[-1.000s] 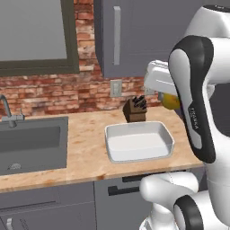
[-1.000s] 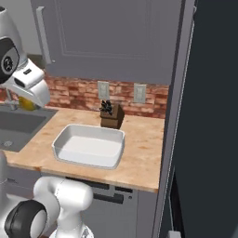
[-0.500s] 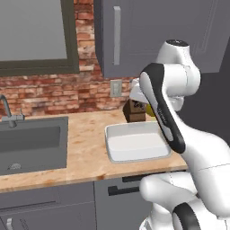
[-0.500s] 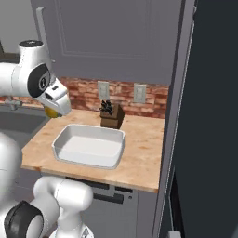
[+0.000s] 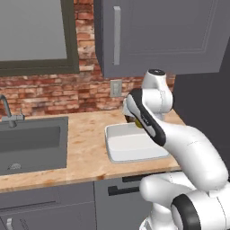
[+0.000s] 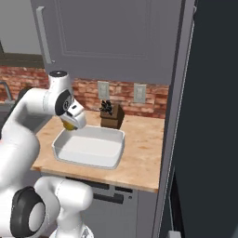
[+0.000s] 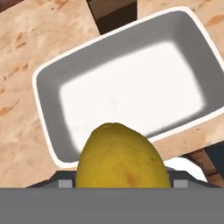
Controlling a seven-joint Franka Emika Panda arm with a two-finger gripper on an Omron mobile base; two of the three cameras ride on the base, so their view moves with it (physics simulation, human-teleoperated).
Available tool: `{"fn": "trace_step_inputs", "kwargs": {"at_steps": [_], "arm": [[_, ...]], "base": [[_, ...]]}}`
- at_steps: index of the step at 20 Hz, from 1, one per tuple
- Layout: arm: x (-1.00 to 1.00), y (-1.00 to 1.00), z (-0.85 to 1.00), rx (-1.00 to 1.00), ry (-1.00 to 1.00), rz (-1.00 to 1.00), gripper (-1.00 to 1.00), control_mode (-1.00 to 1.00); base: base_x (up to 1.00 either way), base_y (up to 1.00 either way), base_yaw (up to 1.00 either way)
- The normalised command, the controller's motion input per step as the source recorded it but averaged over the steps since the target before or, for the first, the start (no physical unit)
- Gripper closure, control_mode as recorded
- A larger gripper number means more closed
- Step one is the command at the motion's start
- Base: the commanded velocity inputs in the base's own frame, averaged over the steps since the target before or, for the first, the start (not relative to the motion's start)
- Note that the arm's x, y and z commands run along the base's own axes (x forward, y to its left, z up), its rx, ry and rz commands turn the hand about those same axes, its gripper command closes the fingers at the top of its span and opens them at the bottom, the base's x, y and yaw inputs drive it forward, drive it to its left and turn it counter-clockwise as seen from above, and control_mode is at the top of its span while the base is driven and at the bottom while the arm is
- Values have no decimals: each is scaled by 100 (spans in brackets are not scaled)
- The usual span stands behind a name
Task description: Take the lemon and potato out of the freezer and place them in the tupperware container on the counter. Then put the tupperware containing the vegetables back in the freezer.
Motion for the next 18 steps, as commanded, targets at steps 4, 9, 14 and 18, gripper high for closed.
{"fn": "trace_step_inputs", "kwargs": {"at_steps": [4, 9, 14, 18], "arm": [[80, 0, -74, 0, 5, 2, 100, -100], [56, 0, -78, -1, 5, 3, 100, -100], [29, 0, -72, -2, 1, 3, 100, -100], [19, 0, -60, -1, 0, 2, 100, -100]], "base": [[0, 0, 0], [0, 0, 0], [0, 0, 0], [0, 0, 0]]}}
